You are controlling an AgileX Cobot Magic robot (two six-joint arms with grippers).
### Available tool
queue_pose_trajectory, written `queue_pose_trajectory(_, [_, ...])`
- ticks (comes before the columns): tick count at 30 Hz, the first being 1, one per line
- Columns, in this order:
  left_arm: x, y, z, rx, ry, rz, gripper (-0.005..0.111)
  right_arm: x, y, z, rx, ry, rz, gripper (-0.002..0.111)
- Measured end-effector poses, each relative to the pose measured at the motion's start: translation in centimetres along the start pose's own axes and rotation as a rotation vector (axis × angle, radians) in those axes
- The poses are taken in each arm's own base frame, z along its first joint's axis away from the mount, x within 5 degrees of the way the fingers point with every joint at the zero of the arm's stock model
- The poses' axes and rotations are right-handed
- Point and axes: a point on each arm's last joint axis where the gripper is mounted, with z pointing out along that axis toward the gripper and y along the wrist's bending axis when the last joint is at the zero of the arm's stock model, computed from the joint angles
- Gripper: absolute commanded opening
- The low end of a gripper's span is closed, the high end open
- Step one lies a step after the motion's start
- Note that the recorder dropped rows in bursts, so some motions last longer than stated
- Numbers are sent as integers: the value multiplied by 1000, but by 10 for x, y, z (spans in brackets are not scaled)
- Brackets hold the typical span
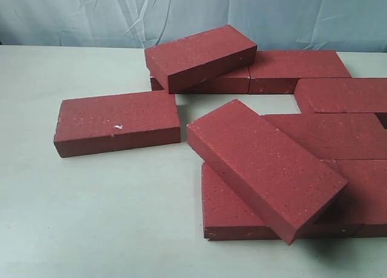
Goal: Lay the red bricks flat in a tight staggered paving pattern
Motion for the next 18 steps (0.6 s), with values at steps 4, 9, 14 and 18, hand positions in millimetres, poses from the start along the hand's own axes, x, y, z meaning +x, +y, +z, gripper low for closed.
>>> queue_pose_trajectory(4, [-17, 0, 1, 0, 1, 0, 0, -2, 1, 0, -6, -26, 4, -1])
queue_pose_trajectory(9, [-43, 1, 1, 0, 0, 0, 0, -3, 1, 0, -16, -37, 15, -1])
queue_pose_trajectory(14, [-60, 2, 9, 2, 83, 0, 0, -4, 1, 0, -17, -46, 17, -1])
queue_pose_trajectory(18, [-62, 2, 36, 9, 338, 0, 0, -4, 2, 0, -18, -48, 17, -1])
